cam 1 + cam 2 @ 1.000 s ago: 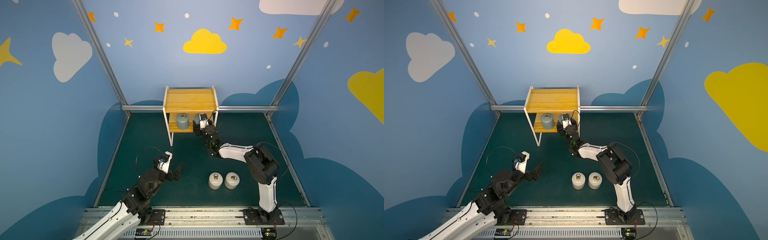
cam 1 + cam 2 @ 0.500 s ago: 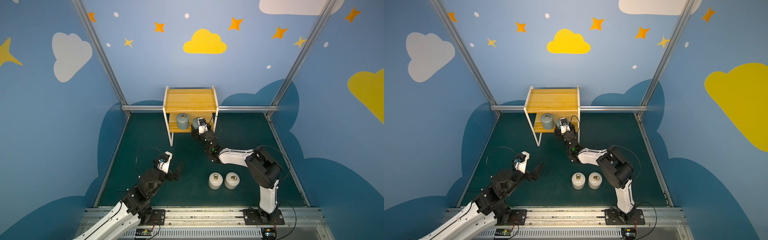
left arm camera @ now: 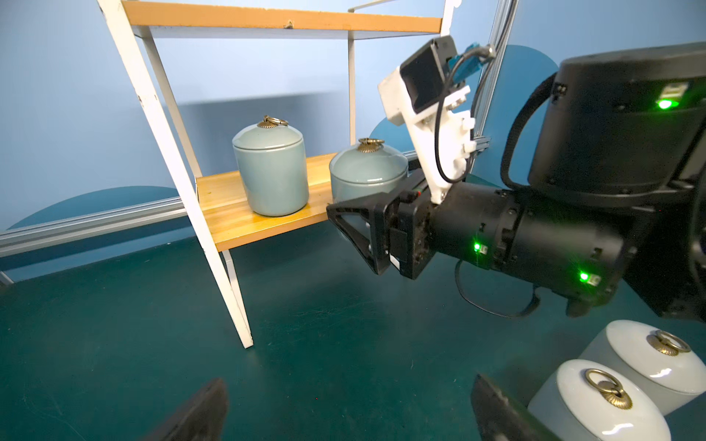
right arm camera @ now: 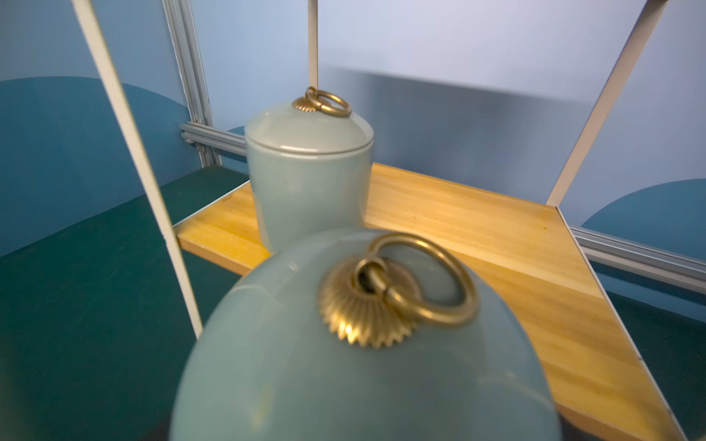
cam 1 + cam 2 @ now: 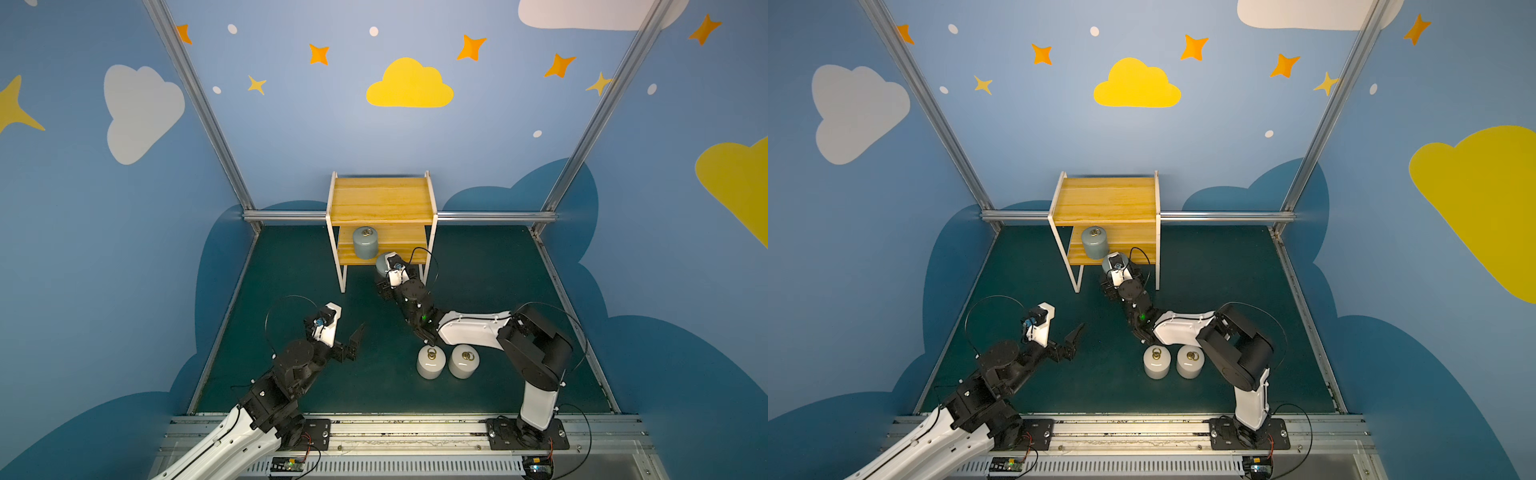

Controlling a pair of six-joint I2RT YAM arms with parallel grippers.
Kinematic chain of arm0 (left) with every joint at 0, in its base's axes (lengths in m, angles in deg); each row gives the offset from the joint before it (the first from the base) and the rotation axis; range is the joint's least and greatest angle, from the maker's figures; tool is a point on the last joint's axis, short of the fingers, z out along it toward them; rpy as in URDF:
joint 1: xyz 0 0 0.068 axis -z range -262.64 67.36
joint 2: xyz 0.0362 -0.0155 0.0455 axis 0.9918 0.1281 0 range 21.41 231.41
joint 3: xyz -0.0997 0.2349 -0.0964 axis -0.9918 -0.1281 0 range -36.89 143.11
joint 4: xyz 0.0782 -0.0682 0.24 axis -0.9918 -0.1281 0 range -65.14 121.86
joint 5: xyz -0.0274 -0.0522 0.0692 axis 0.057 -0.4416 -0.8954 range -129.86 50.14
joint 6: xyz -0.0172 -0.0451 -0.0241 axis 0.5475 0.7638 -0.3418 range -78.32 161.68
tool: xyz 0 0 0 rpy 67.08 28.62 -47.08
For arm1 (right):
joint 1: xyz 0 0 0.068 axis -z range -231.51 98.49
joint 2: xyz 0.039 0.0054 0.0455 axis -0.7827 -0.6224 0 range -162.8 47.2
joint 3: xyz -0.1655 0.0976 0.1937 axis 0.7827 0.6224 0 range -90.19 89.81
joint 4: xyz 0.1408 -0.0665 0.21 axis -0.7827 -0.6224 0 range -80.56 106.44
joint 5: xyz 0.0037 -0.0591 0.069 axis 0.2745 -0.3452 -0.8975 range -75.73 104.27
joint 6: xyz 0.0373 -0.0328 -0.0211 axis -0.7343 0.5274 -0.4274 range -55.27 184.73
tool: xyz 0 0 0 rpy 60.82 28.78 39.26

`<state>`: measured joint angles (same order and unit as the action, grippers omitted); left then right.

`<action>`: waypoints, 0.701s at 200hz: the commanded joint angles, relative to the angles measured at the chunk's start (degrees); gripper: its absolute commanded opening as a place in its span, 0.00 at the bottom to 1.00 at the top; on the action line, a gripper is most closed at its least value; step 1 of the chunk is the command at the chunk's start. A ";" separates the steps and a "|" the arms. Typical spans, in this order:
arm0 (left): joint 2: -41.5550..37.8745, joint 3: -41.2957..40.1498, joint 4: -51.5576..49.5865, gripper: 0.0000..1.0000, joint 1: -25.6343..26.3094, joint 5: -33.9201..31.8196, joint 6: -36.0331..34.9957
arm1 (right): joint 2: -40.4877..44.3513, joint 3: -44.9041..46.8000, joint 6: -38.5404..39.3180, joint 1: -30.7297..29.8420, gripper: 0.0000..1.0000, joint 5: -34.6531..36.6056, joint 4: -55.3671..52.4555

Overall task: Remove the tea canisters from the shelf
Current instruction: Pick up the tea canister from the shelf, then place the tea canister at the center of the board.

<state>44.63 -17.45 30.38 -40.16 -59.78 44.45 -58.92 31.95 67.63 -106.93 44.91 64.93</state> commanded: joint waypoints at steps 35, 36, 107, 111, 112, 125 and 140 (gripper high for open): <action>-0.25 0.33 1.65 1.00 -0.15 0.13 -1.44 | 7.48 3.69 0.27 -3.30 0.54 2.97 2.93; -0.27 0.38 1.65 1.00 -0.13 0.14 -1.44 | 7.54 3.75 0.27 -3.39 0.54 3.00 2.89; -0.54 1.16 1.48 1.00 -0.54 -3.15 -2.51 | 10.05 8.82 -1.56 -10.37 0.52 7.48 2.70; -0.48 1.22 1.35 1.00 -0.68 -3.40 -2.42 | 10.29 9.16 -1.53 -10.83 0.52 7.85 2.73; -0.51 1.22 1.32 1.00 -0.71 -3.43 -2.46 | 10.35 9.25 -1.56 -10.93 0.52 7.90 2.70; -0.49 1.76 0.83 1.00 -1.53 -4.03 -2.09 | 11.24 10.26 -1.98 -12.07 0.52 9.03 2.62; 0.36 2.77 -0.61 1.00 -3.23 -4.67 -1.00 | 12.45 11.65 -3.04 -13.65 0.52 10.66 2.32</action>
<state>44.61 -17.23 30.84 -41.43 -62.42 42.77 -51.34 43.01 66.41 -118.78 51.24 63.16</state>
